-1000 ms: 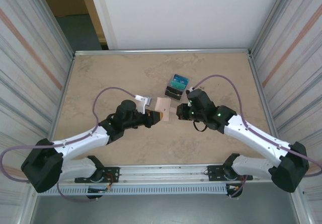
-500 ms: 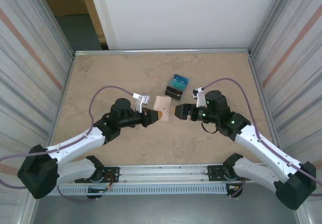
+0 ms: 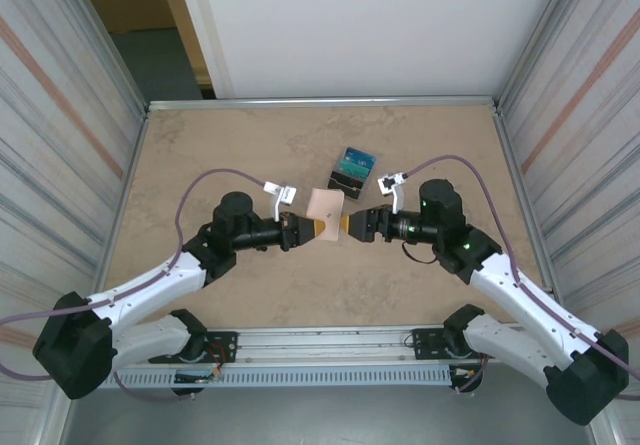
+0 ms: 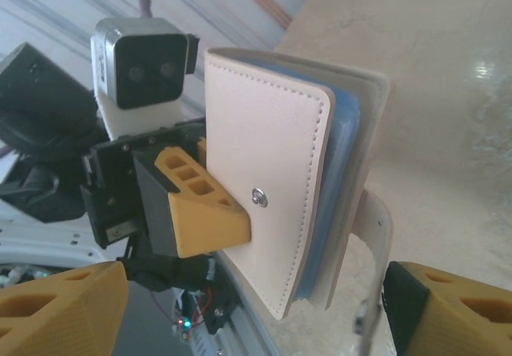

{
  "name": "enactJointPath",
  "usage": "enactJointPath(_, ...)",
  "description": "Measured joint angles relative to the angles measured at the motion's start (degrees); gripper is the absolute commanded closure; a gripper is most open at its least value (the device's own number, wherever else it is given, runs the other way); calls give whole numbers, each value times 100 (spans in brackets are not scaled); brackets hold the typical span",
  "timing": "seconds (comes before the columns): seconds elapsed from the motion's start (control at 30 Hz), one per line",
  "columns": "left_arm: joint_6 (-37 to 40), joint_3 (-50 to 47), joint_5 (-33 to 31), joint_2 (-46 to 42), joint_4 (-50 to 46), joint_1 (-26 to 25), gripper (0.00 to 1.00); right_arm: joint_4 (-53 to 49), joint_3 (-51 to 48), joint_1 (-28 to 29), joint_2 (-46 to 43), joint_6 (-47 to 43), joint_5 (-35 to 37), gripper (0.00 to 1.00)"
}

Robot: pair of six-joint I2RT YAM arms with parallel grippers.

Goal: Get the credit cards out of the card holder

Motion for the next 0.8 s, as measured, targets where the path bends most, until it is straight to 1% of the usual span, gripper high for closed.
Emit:
enactJointPath(0.1,-96,0,164,-13,118,24,100,140,-116,-26,-129,0,-149,25)
enactJointPath(0.37,-308,0,470,-140,474,24,100,382,-280,-236,-334,13,-365,35)
enactJointPath(0.57,-457,0,708,-138,758,24,100,809,-457,-407,-330,162,-586,48)
enactJointPath(0.8,-564,0,925,-138,1117,24,100,1106,-472,-415,-326,216,-726,53)
